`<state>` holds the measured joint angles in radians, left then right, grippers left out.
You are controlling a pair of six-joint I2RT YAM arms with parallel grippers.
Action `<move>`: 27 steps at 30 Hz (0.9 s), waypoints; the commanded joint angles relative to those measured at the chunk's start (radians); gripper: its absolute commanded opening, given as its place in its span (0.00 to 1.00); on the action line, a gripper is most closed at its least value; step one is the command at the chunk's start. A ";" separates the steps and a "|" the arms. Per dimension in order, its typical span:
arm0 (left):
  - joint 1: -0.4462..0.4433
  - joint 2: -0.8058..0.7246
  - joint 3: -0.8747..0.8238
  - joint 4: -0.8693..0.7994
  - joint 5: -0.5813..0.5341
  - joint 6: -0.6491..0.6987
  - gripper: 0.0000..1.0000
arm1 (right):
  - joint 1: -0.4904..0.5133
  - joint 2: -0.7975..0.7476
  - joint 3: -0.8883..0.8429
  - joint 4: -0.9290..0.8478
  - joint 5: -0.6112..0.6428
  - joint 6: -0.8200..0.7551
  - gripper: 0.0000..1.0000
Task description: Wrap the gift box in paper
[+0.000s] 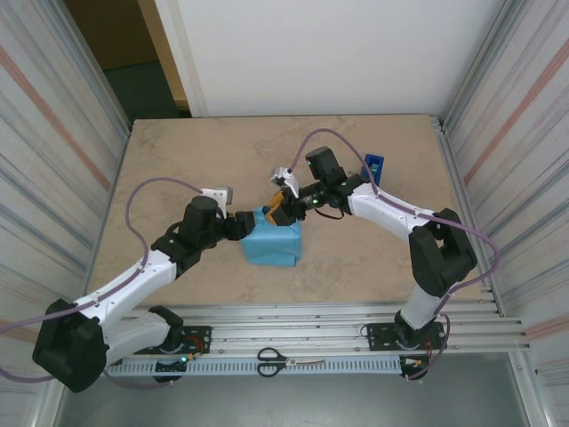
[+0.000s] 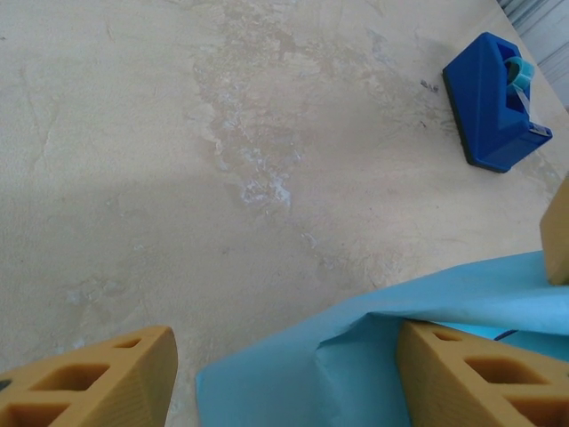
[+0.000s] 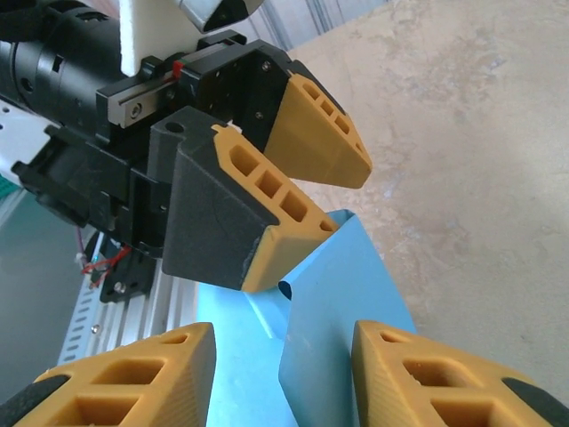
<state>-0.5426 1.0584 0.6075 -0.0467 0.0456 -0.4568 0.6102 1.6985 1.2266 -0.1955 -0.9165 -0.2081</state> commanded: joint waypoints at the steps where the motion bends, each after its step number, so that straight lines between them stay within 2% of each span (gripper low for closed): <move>1: 0.001 -0.040 0.008 -0.106 0.043 -0.009 0.67 | 0.001 -0.024 -0.001 -0.047 -0.011 -0.059 0.43; 11: 0.025 -0.108 0.072 -0.183 0.082 -0.041 0.66 | 0.001 -0.042 -0.020 -0.073 -0.028 -0.113 0.40; 16: 0.083 -0.133 0.117 -0.201 0.154 -0.104 0.70 | 0.004 -0.051 -0.019 -0.110 -0.035 -0.157 0.40; 20: 0.102 -0.057 0.209 -0.268 0.194 -0.131 0.80 | 0.005 -0.048 -0.021 -0.131 -0.029 -0.171 0.43; 27: 0.104 0.118 0.345 -0.427 0.241 -0.136 0.83 | 0.021 -0.035 -0.017 -0.168 -0.020 -0.189 0.44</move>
<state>-0.4438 1.1461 0.9211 -0.3637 0.2462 -0.5777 0.6209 1.6798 1.2190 -0.3134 -0.9207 -0.3603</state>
